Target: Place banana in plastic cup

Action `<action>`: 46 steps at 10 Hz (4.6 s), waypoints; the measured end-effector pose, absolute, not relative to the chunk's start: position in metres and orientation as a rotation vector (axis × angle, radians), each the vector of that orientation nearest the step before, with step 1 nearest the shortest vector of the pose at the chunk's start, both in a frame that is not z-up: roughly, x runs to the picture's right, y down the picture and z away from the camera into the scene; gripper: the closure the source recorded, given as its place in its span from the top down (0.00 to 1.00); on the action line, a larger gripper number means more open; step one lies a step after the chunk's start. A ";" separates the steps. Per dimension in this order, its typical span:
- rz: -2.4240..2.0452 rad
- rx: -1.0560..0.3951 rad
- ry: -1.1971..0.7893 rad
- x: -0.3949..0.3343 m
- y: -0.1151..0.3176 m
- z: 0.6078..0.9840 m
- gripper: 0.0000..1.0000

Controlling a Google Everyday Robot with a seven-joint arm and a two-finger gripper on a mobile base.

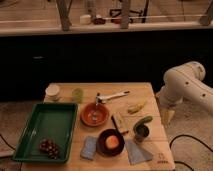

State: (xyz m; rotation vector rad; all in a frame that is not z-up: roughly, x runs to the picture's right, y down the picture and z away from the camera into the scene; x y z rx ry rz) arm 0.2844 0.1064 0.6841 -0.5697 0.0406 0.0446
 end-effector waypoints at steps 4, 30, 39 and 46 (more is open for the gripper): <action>0.045 -0.570 0.041 0.284 0.106 0.684 0.80; -0.110 -0.567 -0.105 0.240 0.098 0.826 0.80; -0.116 -0.589 -0.138 0.240 0.100 0.859 0.80; -0.096 -0.603 -0.147 0.241 0.105 0.873 0.80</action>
